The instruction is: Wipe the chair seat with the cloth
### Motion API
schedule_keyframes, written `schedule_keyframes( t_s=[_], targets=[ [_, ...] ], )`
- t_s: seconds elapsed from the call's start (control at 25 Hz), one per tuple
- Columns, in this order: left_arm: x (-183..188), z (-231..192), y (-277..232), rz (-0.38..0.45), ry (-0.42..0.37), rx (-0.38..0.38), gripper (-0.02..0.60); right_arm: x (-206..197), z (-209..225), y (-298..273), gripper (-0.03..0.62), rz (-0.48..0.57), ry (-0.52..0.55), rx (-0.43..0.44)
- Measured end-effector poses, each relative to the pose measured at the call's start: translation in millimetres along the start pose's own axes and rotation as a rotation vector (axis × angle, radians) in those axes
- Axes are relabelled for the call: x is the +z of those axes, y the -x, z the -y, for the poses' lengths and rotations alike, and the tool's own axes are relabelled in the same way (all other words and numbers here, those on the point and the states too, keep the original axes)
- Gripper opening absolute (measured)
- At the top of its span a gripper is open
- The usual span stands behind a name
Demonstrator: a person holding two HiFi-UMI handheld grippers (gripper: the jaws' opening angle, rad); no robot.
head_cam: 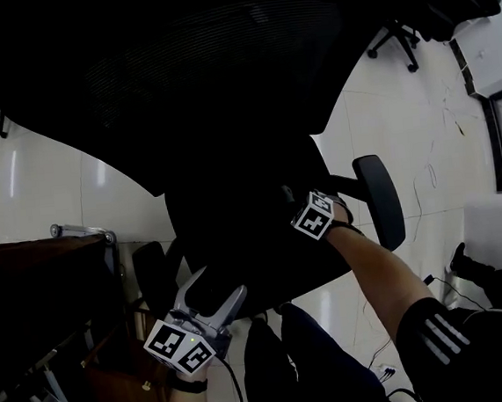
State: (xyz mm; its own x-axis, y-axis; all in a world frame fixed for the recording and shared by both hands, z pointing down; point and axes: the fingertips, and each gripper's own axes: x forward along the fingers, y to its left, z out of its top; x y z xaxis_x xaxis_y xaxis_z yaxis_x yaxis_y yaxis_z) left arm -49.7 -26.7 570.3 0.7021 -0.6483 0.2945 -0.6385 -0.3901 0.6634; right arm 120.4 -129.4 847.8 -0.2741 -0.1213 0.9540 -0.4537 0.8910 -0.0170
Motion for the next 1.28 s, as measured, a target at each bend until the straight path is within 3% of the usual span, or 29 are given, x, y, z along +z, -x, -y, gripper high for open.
schedule_keyframes(
  t_s=[0.16,0.32,0.44,0.68,0.84,1.04,1.28],
  targets=[
    [0.8,5.4,1.0,-0.011,-0.010,-0.006,0.333,-27.9,39.8,21.9,0.029,-0.061,-0.033,-0.094],
    [-1.5,8.6,8.0,-0.012,-0.008,0.000,0.333,-5.8,22.6,28.9,0.031,0.003,-0.059,-0.067],
    [-5.8,8.3,14.2,-0.018,-0.008,0.009,0.333,37.9,-33.1,27.2,0.031,0.085,-0.022,0.027],
    [-10.0,-2.9,32.4,-0.006,0.008,0.055,0.333,119.4,-199.1,1.2,0.031,0.185,0.139,0.276],
    [-19.1,-10.2,41.2,-0.014,0.014,0.079,0.333,133.0,-252.9,-14.7,0.031,0.160,0.188,0.322],
    [-30.1,-12.3,42.9,-0.025,0.031,0.083,0.333,107.3,-246.2,-26.3,0.031,0.156,0.152,0.344],
    [-27.3,7.5,28.4,-0.031,0.031,0.034,0.333,8.4,-159.3,-10.8,0.031,0.015,0.112,0.217]
  ],
)
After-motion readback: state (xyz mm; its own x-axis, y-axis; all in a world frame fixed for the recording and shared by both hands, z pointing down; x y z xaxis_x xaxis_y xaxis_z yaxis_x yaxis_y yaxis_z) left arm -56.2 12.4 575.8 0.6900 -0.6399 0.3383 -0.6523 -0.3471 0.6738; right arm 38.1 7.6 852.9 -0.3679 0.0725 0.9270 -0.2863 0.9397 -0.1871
